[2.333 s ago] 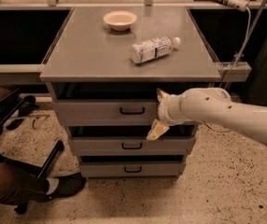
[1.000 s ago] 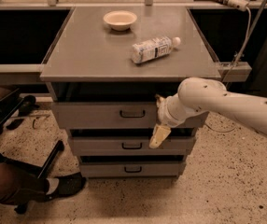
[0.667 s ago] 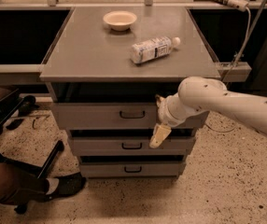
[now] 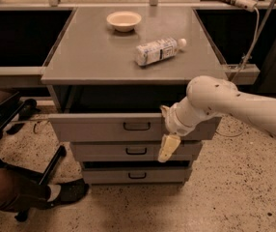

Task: Open top drawer

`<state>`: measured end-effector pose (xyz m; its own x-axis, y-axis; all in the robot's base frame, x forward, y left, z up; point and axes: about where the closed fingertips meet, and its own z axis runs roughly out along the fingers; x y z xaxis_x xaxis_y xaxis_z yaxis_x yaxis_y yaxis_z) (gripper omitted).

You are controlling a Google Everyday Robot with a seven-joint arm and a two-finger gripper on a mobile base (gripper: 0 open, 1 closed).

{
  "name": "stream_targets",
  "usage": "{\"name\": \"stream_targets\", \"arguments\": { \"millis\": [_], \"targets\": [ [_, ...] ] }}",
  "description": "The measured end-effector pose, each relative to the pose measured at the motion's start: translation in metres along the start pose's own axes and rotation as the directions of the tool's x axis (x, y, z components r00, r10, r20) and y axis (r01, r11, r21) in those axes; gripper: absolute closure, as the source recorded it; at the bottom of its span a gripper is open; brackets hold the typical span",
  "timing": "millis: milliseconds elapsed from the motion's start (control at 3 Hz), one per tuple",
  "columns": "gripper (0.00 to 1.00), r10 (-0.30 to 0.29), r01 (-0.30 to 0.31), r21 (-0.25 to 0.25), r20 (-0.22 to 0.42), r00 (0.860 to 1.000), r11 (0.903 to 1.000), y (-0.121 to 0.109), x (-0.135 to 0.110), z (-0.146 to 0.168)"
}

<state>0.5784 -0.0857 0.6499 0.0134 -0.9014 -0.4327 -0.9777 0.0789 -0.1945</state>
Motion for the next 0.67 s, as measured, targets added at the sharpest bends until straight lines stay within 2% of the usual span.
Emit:
{"name": "stream_targets", "arguments": {
  "millis": [333,667],
  "targets": [
    [0.00,0.000,0.000,0.000,0.000,1.000,1.0000,0.0000,0.0000,0.0000],
    [0.00,-0.004,0.004,-0.024,-0.013,1.000,0.9997,0.0066,0.0001,0.0021]
  ]
}}
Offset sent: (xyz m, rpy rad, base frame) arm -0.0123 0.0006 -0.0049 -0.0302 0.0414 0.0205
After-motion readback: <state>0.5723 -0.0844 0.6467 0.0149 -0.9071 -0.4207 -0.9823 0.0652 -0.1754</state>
